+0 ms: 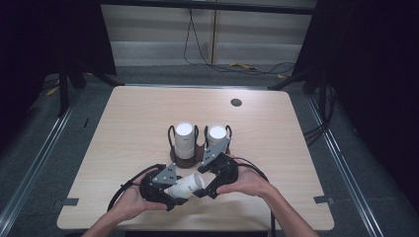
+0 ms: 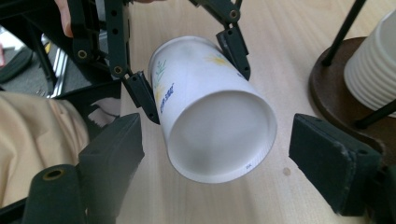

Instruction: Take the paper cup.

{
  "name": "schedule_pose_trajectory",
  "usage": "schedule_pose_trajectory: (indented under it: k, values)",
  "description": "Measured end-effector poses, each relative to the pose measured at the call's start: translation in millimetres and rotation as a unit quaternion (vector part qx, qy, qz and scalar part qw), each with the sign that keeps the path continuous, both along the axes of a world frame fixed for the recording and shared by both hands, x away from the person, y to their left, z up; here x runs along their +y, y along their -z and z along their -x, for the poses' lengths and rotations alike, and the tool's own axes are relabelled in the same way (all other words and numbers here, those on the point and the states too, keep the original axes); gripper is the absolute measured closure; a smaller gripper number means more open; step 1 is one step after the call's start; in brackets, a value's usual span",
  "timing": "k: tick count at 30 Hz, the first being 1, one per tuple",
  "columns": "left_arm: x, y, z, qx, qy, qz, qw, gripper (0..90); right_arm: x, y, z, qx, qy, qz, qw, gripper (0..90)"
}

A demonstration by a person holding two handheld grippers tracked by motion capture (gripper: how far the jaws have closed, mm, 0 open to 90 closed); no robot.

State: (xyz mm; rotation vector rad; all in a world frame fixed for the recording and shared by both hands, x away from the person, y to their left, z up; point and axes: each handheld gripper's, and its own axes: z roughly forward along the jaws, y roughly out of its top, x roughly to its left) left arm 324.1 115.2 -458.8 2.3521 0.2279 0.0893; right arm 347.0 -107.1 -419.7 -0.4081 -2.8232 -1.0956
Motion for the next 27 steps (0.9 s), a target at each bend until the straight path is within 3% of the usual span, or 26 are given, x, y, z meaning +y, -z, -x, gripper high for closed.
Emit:
schedule_pose_trajectory:
  k: [8, 9, 12, 15, 17, 20, 27]
  values:
    - [-6.1, -0.6, 1.9, -0.002, 0.017, -0.011, 0.9998, 29.1, 7.8, 1.4, -1.3, 0.007, -0.034, 0.033, 0.9989, 17.5]
    - [-6.2, -1.3, 1.6, -0.004, 0.026, -0.024, 0.9994, 29.1, 8.3, 1.8, -1.6, 0.009, -0.038, 0.037, 0.9986, 17.5]
    - [-9.0, 1.1, 4.5, 0.004, 0.027, -0.012, 0.9996, 29.1, 10.6, 2.7, -1.8, 0.015, -0.043, 0.052, 0.9976, 17.7]
    - [-9.9, 1.5, 7.4, 0.004, 0.027, -0.015, 0.9995, 29.1, 11.8, 0.2, -0.3, 0.004, -0.051, 0.061, 0.9968, 18.8]
    - [-10.7, 1.8, 7.8, 0.004, 0.03, -0.014, 0.9995, 29.1, 12.4, -0.4, 0.8, 0.011, -0.057, 0.058, 0.9966, 19.0]
    - [-11.9, 2.1, 7.9, 0.002, 0.031, -0.014, 0.9994, 29.0, 15.5, 4.6, 2.8, 0.02, -0.071, 0.074, 0.9945, 19.7]
    - [-11.4, 2.7, 7.6, 0.003, 0.031, -0.015, 0.9994, 28.9, 21.5, 7.8, 3.9, 0.019, -0.079, 0.083, 0.9932, 27.7]
